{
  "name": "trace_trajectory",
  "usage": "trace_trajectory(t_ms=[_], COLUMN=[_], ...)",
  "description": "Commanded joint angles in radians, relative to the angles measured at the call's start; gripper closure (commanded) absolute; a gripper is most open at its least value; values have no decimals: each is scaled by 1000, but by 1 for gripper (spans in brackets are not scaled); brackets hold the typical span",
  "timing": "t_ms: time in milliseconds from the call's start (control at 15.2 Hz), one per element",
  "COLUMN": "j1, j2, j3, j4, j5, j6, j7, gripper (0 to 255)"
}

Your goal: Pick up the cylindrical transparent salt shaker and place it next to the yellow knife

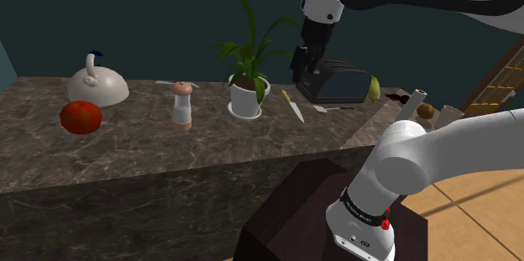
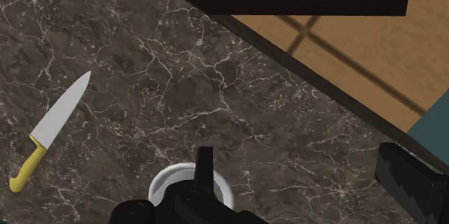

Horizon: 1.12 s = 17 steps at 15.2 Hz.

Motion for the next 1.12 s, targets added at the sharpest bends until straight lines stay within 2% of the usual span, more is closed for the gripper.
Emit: trace_trajectory(t_ms=[0,528,1056], j1=[0,6,9], j2=[0,296,602], j3=[0,63,117], j4=[0,126,332], j5=[0,16,-13], j6=[0,175,277], j7=[0,79,160], gripper=[0,0,0])
